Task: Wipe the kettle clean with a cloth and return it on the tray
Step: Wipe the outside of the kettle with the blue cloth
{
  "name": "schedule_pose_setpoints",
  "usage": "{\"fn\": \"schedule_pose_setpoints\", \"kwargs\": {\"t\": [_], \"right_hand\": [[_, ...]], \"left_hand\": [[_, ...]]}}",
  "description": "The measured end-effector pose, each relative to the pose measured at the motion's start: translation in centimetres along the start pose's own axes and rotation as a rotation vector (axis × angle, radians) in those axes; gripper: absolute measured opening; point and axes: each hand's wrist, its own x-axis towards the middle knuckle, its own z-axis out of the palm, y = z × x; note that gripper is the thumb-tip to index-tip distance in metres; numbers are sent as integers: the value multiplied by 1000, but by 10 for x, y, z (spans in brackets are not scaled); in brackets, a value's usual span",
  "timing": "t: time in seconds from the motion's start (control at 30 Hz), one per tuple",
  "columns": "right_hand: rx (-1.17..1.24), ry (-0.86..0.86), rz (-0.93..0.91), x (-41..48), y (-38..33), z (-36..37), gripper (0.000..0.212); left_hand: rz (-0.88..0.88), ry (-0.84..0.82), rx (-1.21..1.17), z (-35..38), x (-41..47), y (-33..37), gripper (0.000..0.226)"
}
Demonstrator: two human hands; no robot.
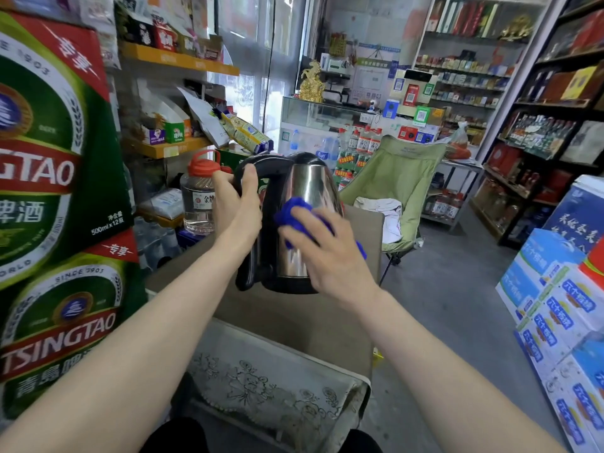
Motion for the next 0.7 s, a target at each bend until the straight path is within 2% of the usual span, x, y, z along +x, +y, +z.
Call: {"fn": "schedule_pose_setpoints", "kwargs": {"t": [0.13, 0.23, 0.33, 0.4, 0.47, 0.57, 0.63, 0.7], "right_hand": [[2, -37, -75, -8, -1, 0, 44], [15, 62, 83, 18, 7, -7, 43], [14, 70, 246, 36, 9, -10, 45], [18, 65, 195, 27, 2, -4, 42], [28, 26, 54, 4, -10, 5, 39], [41, -39, -75, -30, -18, 13, 47], [51, -11, -51, -33, -12, 13, 46], [94, 61, 72, -22, -6, 10, 41]], "left_hand": [[4, 7, -9, -4, -2, 0, 30], [28, -35, -57, -4, -4, -2, 32], [53, -78, -34, -4, -4, -2, 32], [47, -56, -18, -5, -3, 0, 30], [24, -8, -38, -8, 0, 2, 31], [-12, 61, -97, -12, 3, 1, 30], [-6, 42, -117, -13, 1, -1, 26], [-1, -7, -181, -13, -2, -1, 23]]}}
